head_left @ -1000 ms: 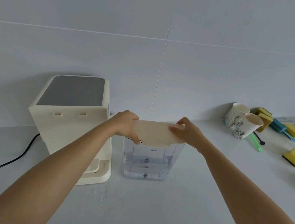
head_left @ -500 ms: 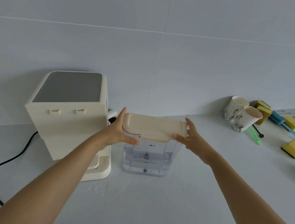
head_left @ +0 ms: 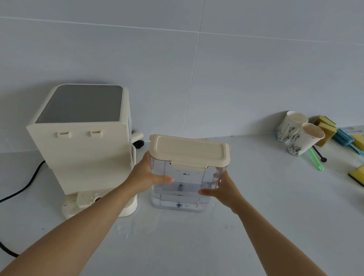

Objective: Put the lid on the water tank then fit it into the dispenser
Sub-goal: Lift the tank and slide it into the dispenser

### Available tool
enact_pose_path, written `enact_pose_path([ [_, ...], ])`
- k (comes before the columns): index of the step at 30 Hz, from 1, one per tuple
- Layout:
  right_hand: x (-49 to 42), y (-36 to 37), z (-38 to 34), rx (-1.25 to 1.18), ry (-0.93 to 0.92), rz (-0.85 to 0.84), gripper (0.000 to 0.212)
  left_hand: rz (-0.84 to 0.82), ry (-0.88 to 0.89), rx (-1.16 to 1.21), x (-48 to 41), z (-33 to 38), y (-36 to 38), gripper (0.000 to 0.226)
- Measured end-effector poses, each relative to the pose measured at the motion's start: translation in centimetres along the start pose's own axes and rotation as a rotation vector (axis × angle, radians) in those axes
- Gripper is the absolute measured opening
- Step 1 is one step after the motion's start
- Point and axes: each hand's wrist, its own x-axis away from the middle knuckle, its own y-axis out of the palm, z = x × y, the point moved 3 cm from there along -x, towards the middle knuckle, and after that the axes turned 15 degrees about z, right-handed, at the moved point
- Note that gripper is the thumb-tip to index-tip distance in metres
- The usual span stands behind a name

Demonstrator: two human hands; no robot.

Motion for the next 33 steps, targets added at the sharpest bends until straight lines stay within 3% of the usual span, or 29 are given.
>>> enact_pose_path([
  [5,-0.3,0.2,-0.6,-0.012,-0.022,-0.022,0.096,0.023,0.031,-0.066,-0.1,0.3,-0.1,0.091],
  [12,0.2,0.0,-1.3,0.004,-0.014,-0.025,0.091,0.011,0.025,-0.068,0.6,0.9,-0.8,0.096],
  [16,1.1,0.9,-4.5,0.017,-0.067,-0.084,0.084,0.120,0.031,-0.060,1.6,1.8,-4.0,0.082],
  [21,3.0,0.5,-8.1,-0.010,-0.119,-0.128,0.058,0.201,0.028,-0.071,3.0,2.5,-6.9,0.082],
  [27,4.1,1.4,-11.0,-0.032,-0.163,-0.197,0.056,0.275,0.026,-0.089,4.9,3.5,-10.4,0.071],
  [33,4.6,5.9,-14.5,-0.016,-0.232,-0.260,0.051,0.354,-0.013,-0.053,5.8,2.7,-15.9,0.077],
])
